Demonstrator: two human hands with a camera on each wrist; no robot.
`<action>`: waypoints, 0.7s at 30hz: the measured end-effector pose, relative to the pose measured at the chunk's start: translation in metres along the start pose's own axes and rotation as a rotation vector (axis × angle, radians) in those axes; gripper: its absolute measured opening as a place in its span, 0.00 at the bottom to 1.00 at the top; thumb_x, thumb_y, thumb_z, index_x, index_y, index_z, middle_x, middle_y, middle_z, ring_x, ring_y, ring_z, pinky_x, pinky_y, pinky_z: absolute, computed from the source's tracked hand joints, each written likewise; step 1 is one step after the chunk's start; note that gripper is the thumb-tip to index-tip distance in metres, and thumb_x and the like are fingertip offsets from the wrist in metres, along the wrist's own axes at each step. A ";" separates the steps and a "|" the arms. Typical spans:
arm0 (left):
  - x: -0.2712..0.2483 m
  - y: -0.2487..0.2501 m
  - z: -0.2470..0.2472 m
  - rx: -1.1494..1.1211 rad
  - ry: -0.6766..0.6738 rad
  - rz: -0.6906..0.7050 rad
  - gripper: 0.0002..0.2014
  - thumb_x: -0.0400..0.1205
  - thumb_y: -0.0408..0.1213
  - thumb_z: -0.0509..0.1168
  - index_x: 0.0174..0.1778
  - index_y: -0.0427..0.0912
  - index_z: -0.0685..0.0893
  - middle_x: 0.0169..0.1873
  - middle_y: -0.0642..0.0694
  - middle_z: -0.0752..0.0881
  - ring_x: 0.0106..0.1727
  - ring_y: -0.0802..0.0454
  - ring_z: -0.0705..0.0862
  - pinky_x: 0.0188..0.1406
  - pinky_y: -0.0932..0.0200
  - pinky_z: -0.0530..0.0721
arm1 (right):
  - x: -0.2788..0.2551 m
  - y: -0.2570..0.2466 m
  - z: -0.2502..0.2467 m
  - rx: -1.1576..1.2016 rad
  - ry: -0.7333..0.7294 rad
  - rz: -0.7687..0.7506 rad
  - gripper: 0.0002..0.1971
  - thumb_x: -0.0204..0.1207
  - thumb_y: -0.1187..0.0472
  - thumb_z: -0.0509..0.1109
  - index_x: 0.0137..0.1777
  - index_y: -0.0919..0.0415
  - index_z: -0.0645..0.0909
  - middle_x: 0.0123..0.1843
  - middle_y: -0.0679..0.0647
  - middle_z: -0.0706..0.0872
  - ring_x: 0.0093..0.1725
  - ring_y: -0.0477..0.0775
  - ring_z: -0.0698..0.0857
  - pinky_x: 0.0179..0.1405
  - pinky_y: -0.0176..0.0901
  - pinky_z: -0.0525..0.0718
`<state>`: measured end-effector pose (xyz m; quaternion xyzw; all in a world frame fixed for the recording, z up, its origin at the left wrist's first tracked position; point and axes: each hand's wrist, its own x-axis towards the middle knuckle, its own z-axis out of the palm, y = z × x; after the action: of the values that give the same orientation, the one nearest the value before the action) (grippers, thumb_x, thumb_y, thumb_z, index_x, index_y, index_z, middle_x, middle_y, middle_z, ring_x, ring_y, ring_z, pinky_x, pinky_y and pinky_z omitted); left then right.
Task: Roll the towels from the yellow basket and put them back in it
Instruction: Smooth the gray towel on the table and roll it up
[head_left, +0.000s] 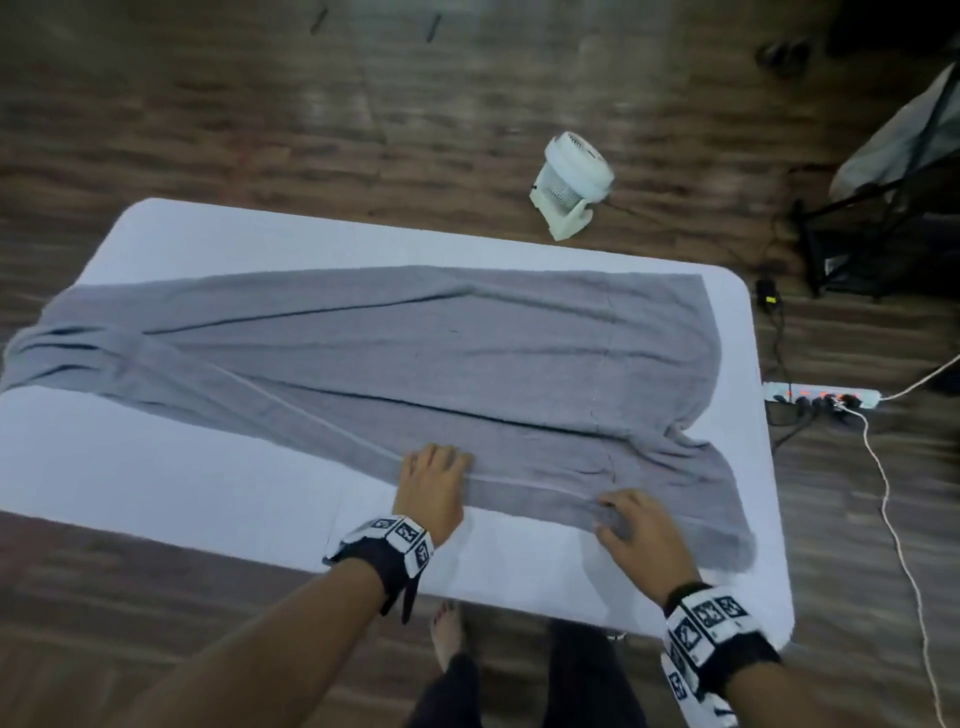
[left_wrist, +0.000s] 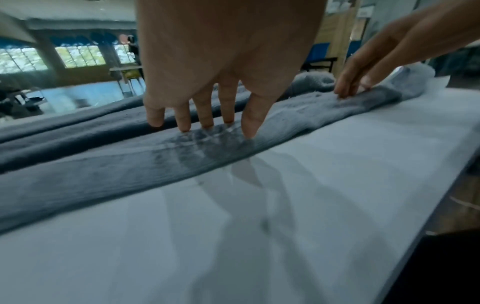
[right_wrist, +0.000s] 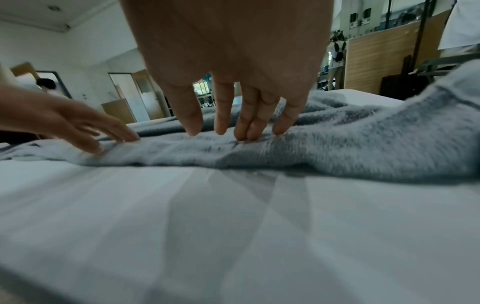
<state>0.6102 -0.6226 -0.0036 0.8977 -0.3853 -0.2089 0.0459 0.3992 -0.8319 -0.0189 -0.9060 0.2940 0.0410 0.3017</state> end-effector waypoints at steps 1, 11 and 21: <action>0.001 -0.012 -0.001 0.020 0.008 0.023 0.26 0.69 0.28 0.65 0.65 0.46 0.80 0.62 0.45 0.81 0.66 0.39 0.76 0.67 0.38 0.68 | -0.009 -0.002 0.008 -0.021 0.001 0.019 0.16 0.74 0.58 0.74 0.61 0.55 0.83 0.59 0.54 0.83 0.60 0.60 0.80 0.63 0.56 0.78; 0.000 -0.037 -0.003 0.069 0.044 0.172 0.19 0.77 0.26 0.60 0.63 0.45 0.79 0.57 0.45 0.81 0.60 0.41 0.77 0.58 0.48 0.71 | 0.003 -0.024 -0.001 -0.314 -0.039 0.197 0.15 0.79 0.57 0.64 0.65 0.47 0.77 0.62 0.48 0.80 0.64 0.55 0.79 0.66 0.49 0.67; -0.007 -0.033 -0.012 -0.006 0.085 0.186 0.11 0.74 0.24 0.63 0.48 0.42 0.83 0.41 0.45 0.84 0.45 0.42 0.82 0.46 0.53 0.70 | -0.021 -0.008 -0.006 -0.168 -0.035 0.232 0.11 0.76 0.64 0.67 0.56 0.55 0.85 0.55 0.56 0.85 0.54 0.61 0.85 0.54 0.49 0.82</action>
<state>0.6334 -0.5954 0.0016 0.8658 -0.4642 -0.1666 0.0841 0.3862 -0.8198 -0.0043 -0.8871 0.3873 0.1157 0.2231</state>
